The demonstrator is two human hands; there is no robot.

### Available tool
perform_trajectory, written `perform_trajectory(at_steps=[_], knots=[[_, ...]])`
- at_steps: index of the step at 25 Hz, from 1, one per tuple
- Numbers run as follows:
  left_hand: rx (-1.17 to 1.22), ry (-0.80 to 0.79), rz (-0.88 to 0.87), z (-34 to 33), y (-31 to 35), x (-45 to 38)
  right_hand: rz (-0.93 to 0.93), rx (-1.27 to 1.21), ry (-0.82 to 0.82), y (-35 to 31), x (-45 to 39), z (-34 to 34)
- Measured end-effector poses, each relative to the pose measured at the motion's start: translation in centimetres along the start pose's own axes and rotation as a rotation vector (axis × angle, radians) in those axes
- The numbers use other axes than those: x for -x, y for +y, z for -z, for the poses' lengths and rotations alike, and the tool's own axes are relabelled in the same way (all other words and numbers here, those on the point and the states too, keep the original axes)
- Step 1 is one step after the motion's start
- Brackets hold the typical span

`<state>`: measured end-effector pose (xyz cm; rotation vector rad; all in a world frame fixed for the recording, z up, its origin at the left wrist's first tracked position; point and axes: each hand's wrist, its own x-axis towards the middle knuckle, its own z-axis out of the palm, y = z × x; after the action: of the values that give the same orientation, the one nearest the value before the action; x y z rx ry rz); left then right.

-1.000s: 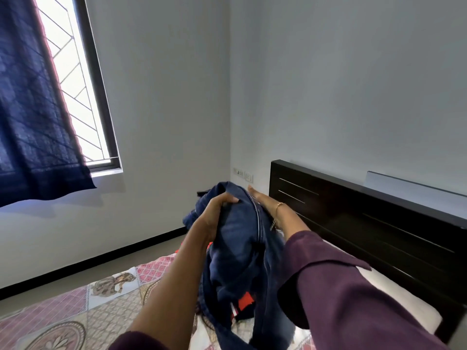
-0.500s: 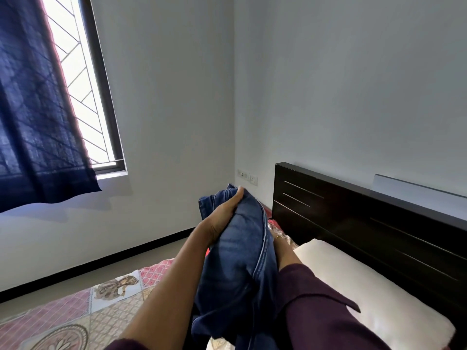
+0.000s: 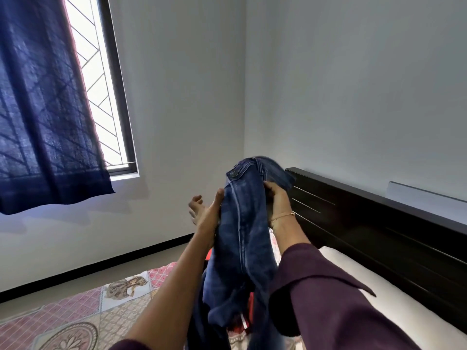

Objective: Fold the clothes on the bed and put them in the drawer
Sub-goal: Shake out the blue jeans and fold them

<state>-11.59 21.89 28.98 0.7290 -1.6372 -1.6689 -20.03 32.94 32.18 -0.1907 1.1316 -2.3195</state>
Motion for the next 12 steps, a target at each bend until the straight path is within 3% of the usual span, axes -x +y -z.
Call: perform_trajectory(at_steps=[2, 4, 6, 9, 12], knots=[[0.051, -0.263, 0.05, 0.2, -0.9, 0.1, 0.088, -0.128, 0.009, -1.0, 0.2, -0.5], [0.039, -0.399, 0.074, -0.1, -2.0, 0.4, 0.108, -0.102, -0.005, -0.8, 0.1, 0.1], [-0.009, -0.379, 0.081, -0.4, -2.8, 0.7, 0.073, -0.081, -0.032, -0.3, 0.9, 1.0], [-0.313, -0.195, -0.22, -0.3, -3.2, -0.1, 0.053, -0.072, -0.018, -0.6, 0.3, 2.7], [-0.273, -0.301, -0.298, -0.7, -2.1, -0.8, 0.065, -0.092, 0.028, -0.3, -0.3, 4.2]])
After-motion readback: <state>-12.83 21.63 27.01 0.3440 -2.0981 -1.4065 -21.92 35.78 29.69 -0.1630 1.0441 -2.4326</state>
